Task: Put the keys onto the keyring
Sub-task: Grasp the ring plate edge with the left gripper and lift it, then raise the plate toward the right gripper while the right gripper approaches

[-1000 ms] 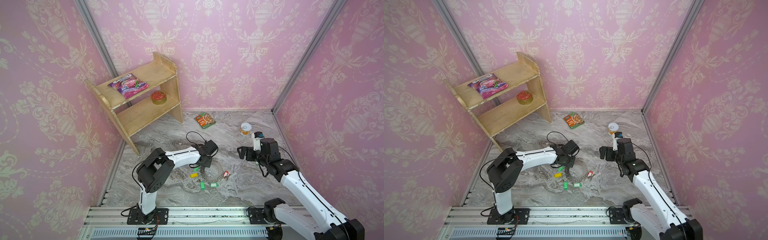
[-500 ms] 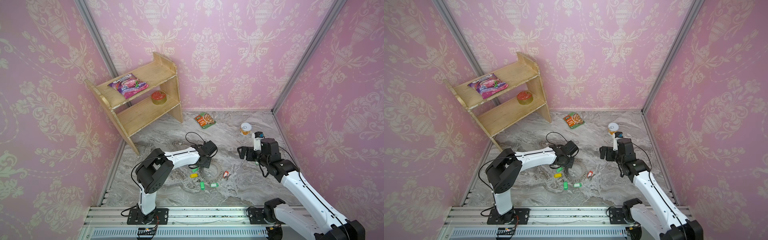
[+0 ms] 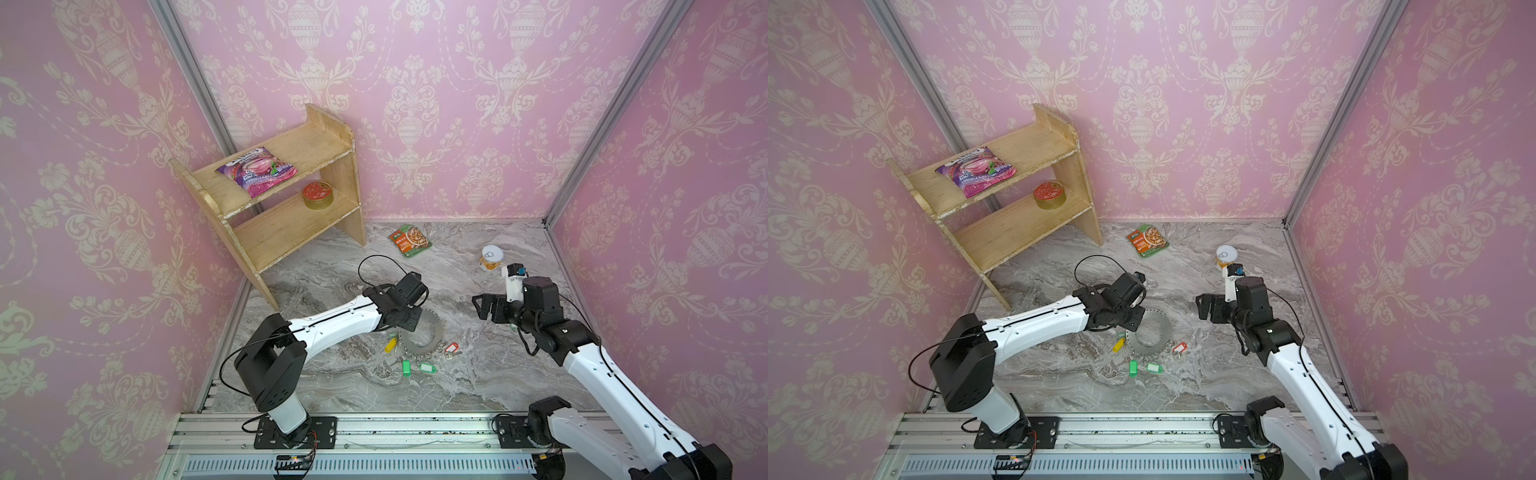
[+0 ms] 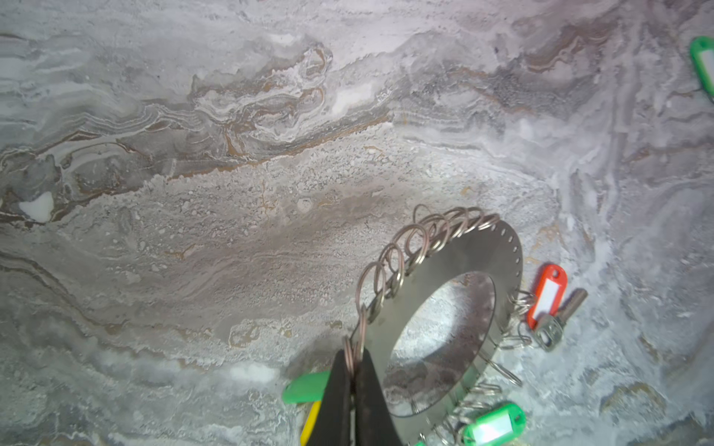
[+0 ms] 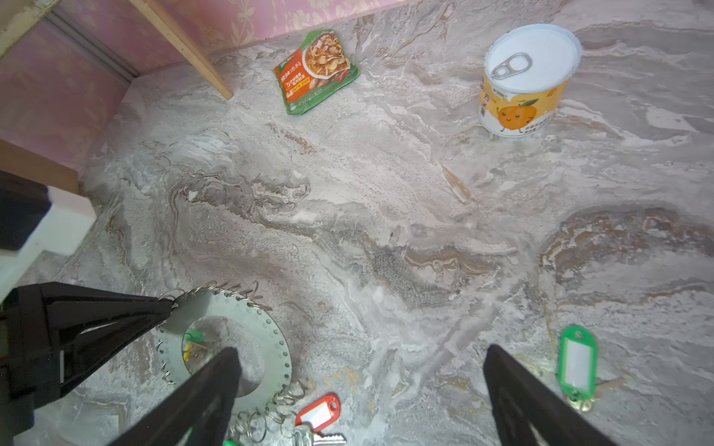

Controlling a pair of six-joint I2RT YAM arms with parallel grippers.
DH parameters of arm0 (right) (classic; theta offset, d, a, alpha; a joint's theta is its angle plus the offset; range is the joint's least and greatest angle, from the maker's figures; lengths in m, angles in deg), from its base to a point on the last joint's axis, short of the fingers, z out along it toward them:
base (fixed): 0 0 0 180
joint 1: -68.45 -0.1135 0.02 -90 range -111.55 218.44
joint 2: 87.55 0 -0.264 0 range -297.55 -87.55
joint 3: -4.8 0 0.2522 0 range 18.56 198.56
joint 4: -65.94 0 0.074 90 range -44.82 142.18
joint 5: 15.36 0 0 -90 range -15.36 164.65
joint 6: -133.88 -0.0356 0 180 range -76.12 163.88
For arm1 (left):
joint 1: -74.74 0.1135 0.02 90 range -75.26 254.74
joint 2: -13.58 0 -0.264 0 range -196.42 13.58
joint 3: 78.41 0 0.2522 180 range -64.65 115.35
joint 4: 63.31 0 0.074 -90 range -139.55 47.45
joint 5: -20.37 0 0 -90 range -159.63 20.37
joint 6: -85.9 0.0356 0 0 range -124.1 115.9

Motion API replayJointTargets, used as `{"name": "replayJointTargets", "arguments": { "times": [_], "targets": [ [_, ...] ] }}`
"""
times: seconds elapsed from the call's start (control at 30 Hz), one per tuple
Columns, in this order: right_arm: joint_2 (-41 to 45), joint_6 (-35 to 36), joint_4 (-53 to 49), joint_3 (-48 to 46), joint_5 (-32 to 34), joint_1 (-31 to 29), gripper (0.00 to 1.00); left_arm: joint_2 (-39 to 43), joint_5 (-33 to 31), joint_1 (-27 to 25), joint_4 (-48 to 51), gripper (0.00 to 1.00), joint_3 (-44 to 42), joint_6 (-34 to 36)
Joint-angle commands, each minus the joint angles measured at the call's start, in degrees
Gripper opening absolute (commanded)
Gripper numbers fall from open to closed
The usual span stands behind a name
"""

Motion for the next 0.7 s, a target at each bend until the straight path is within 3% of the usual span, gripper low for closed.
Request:
{"name": "replayJointTargets", "arguments": {
  "times": [0.0,0.23,0.67],
  "targets": [
    [0.9,4.5,3.1,1.4,-8.8,-0.5,1.0,5.5,5.6,-0.6,-1.2,0.0,-0.9,9.6],
    [5.7,11.4,11.4,1.0,-23.1,-1.6,0.96,14.9,15.8,-1.5,2.9,0.0,3.2,23.8],
    [4.0,30.5,0.0,16.3,-34.1,-5.1,0.75,19.6,20.6,-6.5,9.1,0.0,14.2,38.6]
  ]
}}
